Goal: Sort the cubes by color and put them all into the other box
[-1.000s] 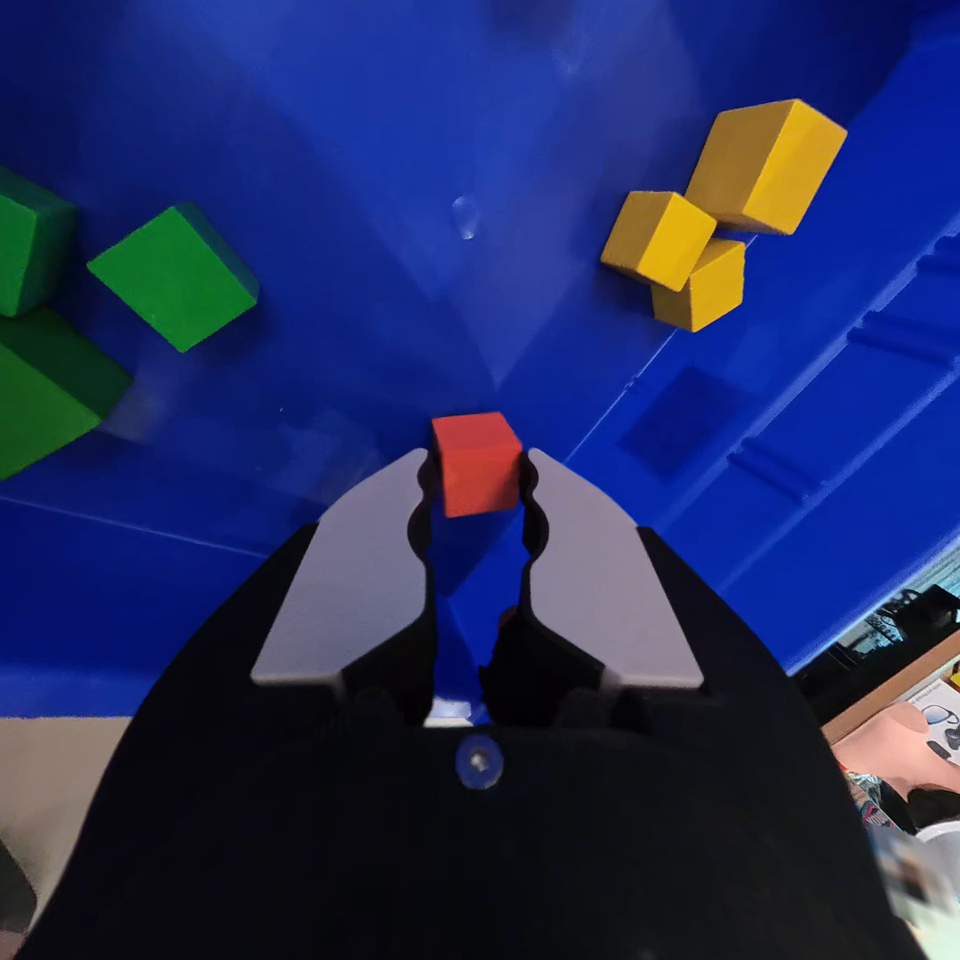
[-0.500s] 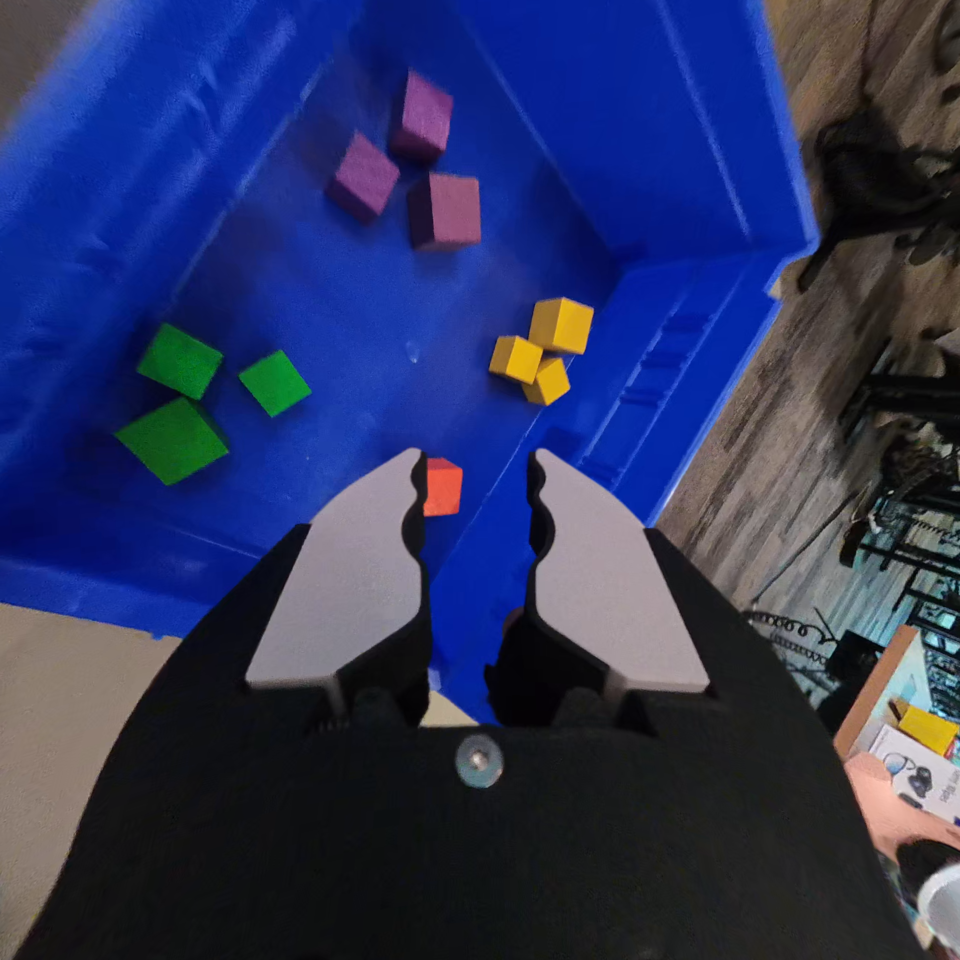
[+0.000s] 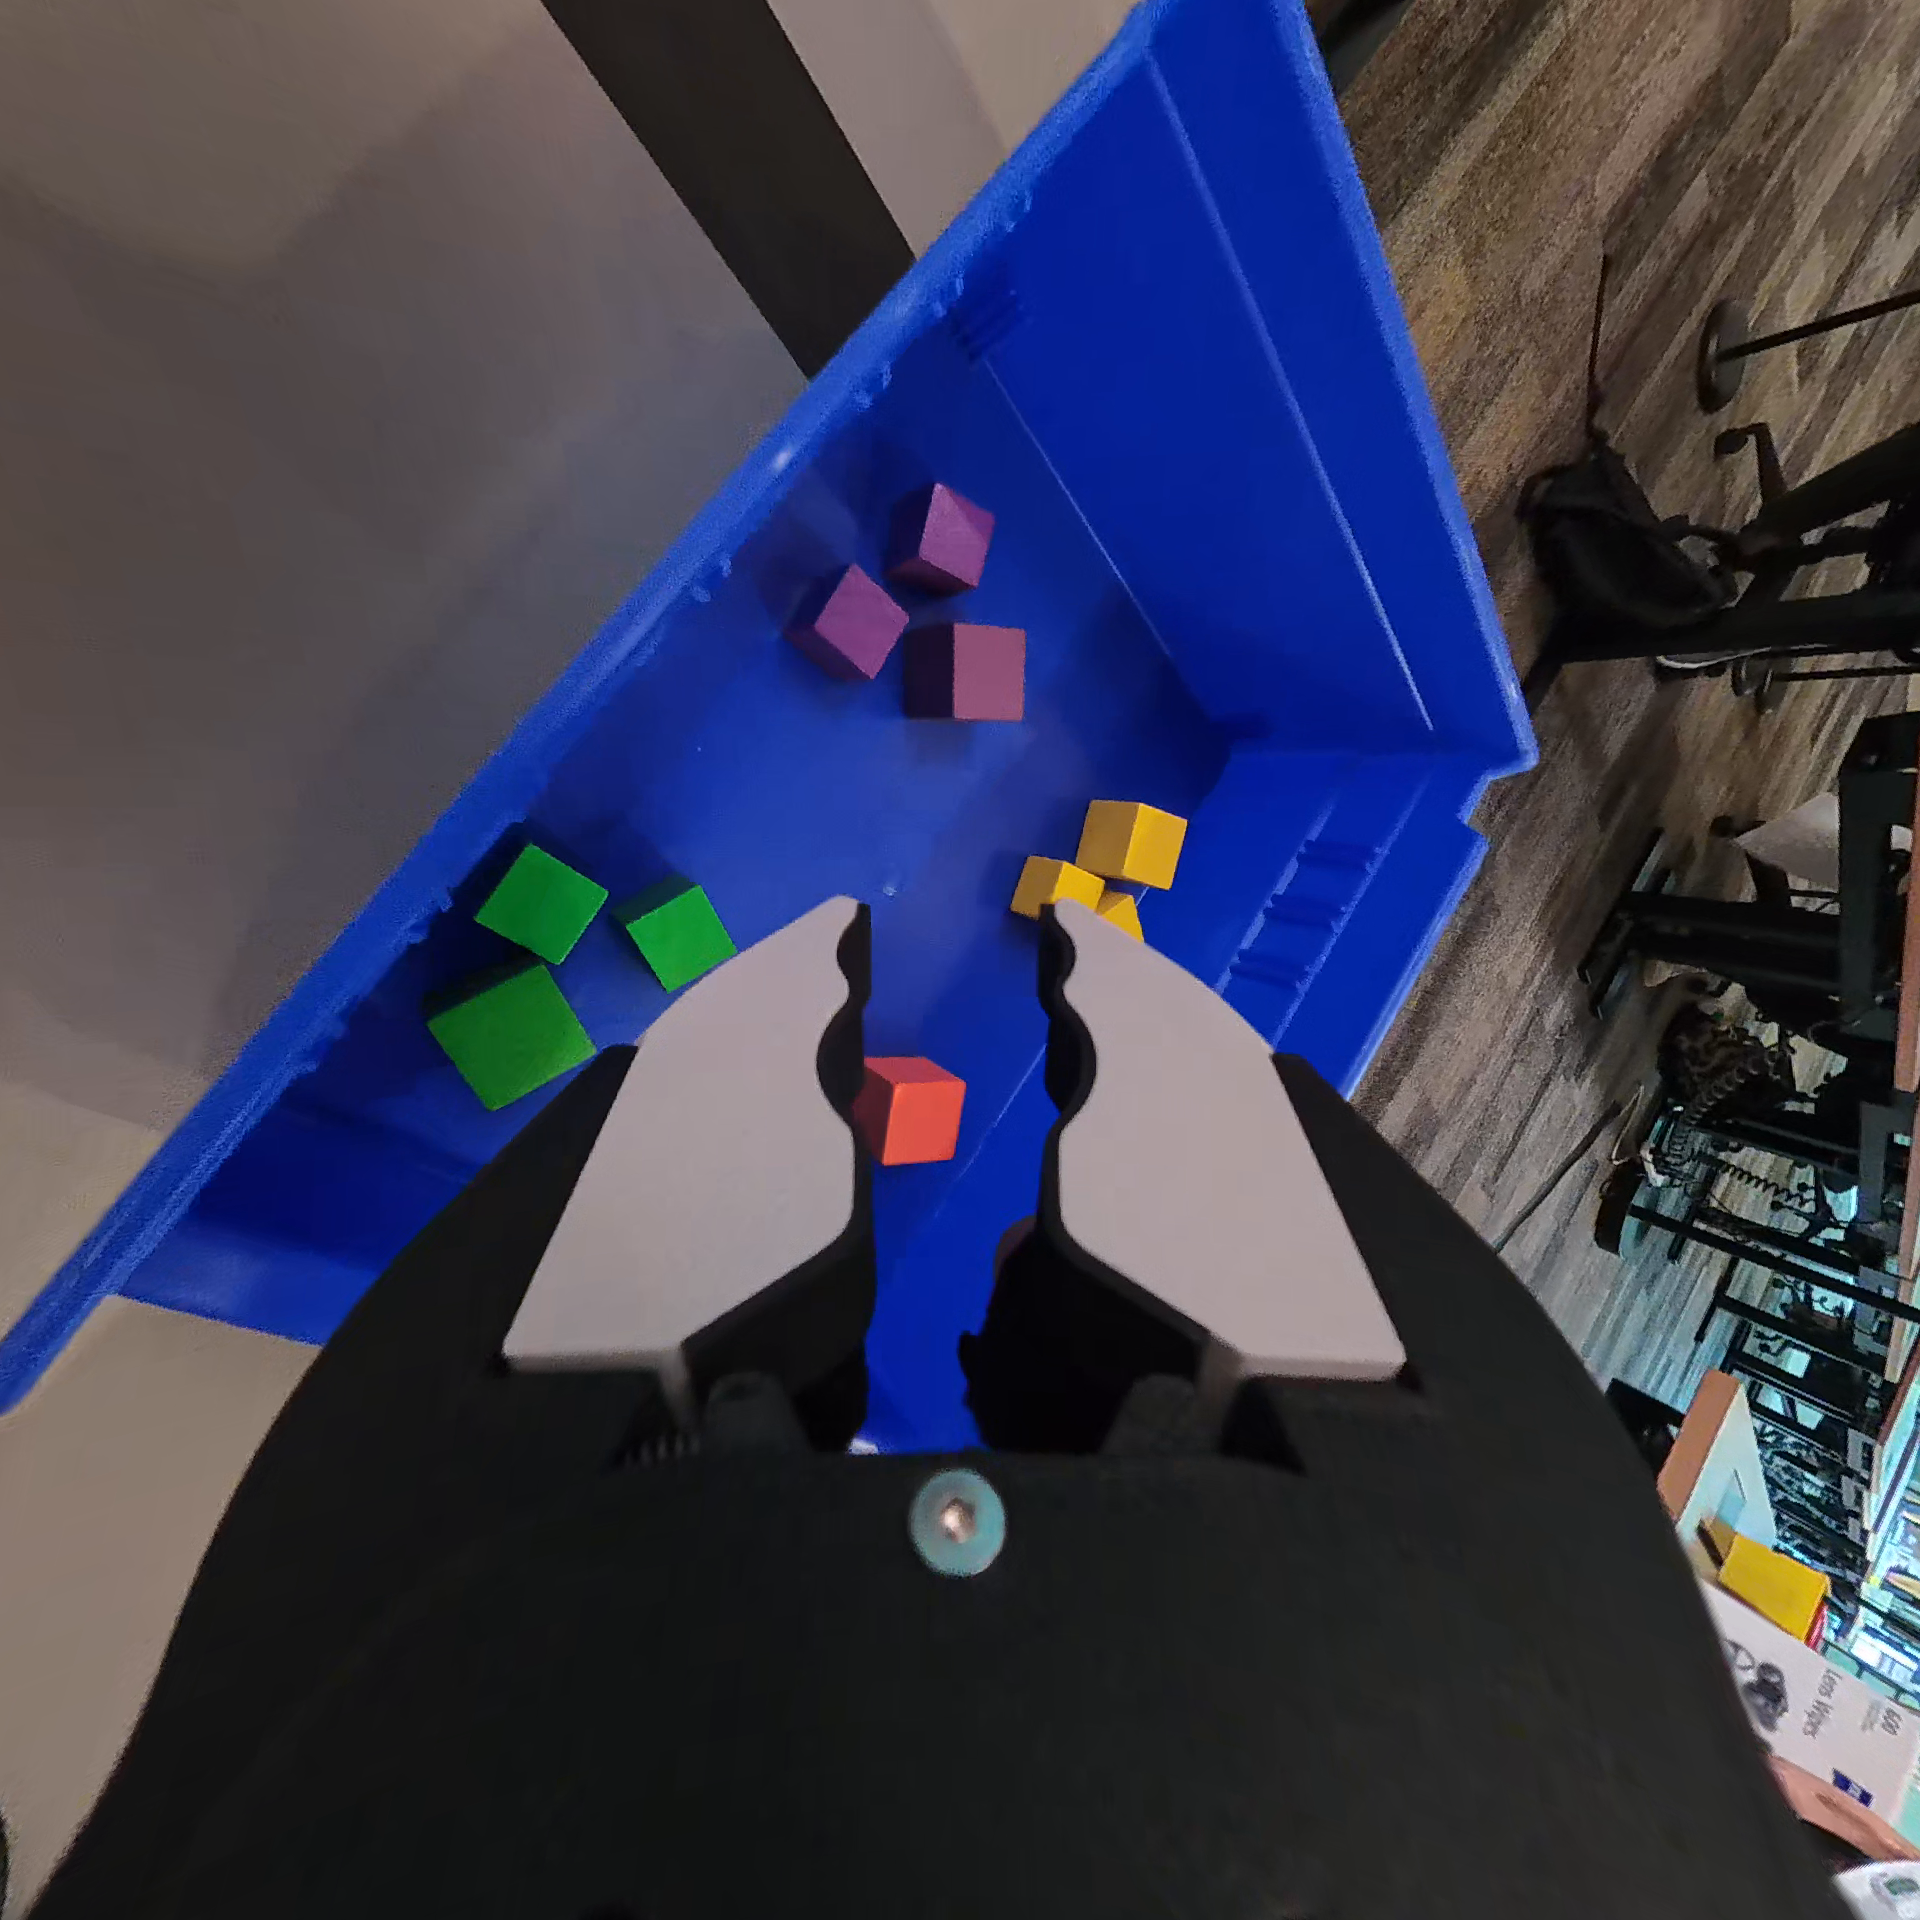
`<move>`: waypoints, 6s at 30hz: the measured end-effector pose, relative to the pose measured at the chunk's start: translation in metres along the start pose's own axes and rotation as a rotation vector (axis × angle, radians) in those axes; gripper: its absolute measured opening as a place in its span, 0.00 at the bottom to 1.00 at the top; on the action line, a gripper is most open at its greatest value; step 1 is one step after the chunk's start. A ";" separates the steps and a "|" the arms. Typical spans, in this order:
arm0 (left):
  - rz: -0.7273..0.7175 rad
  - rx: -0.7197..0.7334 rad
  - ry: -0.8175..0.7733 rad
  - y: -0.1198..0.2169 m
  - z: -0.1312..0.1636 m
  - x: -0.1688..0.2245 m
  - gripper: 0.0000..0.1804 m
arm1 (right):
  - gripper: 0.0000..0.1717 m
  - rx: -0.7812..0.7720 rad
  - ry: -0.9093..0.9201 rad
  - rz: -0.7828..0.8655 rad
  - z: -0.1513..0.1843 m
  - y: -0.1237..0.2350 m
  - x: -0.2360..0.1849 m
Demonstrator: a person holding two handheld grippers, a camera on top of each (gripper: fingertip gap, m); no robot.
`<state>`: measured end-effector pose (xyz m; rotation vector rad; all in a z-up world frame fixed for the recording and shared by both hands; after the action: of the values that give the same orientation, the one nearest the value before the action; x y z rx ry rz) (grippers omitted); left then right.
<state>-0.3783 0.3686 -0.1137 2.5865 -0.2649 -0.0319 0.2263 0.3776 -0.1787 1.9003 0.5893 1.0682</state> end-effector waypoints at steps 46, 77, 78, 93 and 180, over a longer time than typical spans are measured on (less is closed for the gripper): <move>-0.055 -0.252 0.046 -0.047 0.055 -0.012 0.12 | 0.17 0.161 0.104 0.069 -0.039 0.030 -0.010; 1.230 0.185 0.045 0.103 -0.035 0.358 0.12 | 0.27 1.263 0.415 0.329 -0.202 0.208 -0.168; 1.238 0.178 0.047 0.102 -0.033 0.361 0.12 | 0.26 1.262 0.424 0.329 -0.202 0.208 -0.170; 1.251 0.237 0.101 0.111 -0.044 0.352 0.03 | 0.13 1.226 0.436 0.398 -0.196 0.210 -0.153; -0.188 -0.302 0.049 -0.067 0.076 -0.052 0.19 | 0.17 -0.136 0.246 -0.122 0.015 -0.012 -0.040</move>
<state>-0.4231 0.3964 -0.2147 2.2988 0.0030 -0.0705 0.2183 0.3484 -0.2103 1.6074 0.7416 1.2390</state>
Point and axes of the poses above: each gripper's, where its closed fingertips meet, y back along the fingers, z out of its underside, x = y × z across the jaws, the point moved 1 cm from there along y, back along the fingers, and after that the axes turned 7 degrees about -z, right-handed, at the moved point
